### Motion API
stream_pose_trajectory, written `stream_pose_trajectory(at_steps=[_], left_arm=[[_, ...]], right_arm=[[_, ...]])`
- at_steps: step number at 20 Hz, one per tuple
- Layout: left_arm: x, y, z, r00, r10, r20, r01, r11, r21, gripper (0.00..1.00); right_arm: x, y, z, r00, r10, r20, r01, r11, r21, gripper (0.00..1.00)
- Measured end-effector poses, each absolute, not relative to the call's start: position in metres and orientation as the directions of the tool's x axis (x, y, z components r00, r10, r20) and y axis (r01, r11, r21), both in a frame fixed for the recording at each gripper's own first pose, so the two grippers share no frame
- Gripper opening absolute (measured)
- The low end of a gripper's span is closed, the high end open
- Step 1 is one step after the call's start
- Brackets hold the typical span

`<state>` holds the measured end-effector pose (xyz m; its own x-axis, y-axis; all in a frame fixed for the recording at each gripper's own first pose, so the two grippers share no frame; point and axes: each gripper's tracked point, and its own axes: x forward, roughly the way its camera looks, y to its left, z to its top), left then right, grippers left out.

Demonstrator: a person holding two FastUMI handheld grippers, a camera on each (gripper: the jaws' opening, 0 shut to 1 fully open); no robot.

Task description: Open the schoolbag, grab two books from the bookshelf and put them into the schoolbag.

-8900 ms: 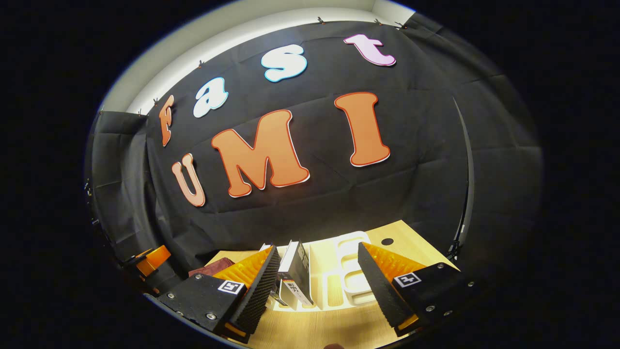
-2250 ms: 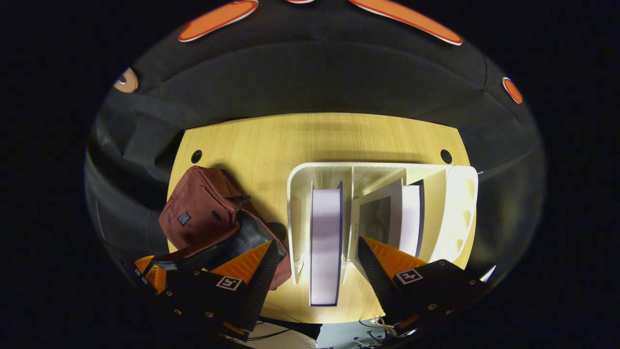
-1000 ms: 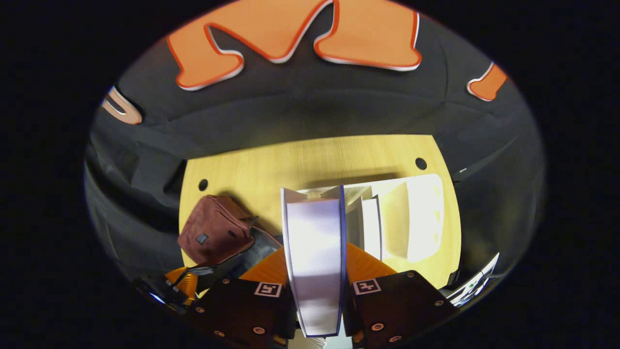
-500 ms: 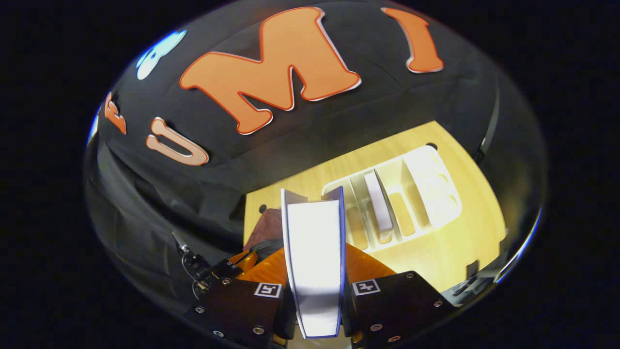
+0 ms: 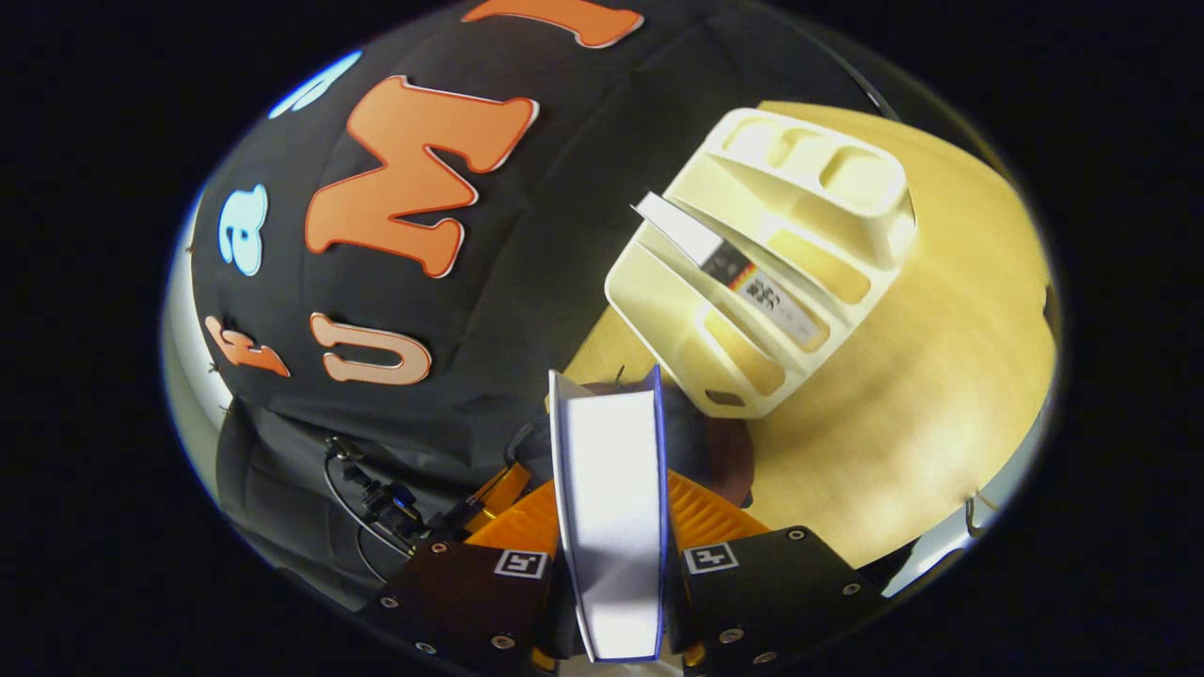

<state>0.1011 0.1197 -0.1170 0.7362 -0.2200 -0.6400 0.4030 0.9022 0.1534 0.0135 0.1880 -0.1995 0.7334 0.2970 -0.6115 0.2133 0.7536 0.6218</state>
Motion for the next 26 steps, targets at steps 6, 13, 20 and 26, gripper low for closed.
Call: stream_pose_trajectory(at_steps=[6, 13, 20, 26], left_arm=[[0.089, 0.112, -0.105, 0.743, -0.227, -0.629, 0.404, 0.902, 0.152, 0.00], [0.075, 0.096, -0.093, 0.743, -0.246, -0.623, 0.429, 0.889, 0.161, 0.01], [0.065, 0.079, -0.084, 0.735, -0.290, -0.613, 0.481, 0.860, 0.170, 0.00], [0.067, 0.095, -0.088, 0.740, -0.269, -0.617, 0.458, 0.873, 0.169, 0.00]], right_arm=[[0.047, 0.220, -0.283, 0.721, 0.308, -0.621, 0.206, 0.760, 0.616, 0.38], [0.096, 0.277, -0.324, 0.751, 0.318, -0.579, 0.199, 0.726, 0.658, 0.38], [0.130, 0.314, -0.367, 0.766, 0.249, -0.593, 0.254, 0.730, 0.634, 0.38], [0.129, 0.304, -0.392, 0.678, 0.189, -0.710, 0.358, 0.759, 0.544, 0.35]])
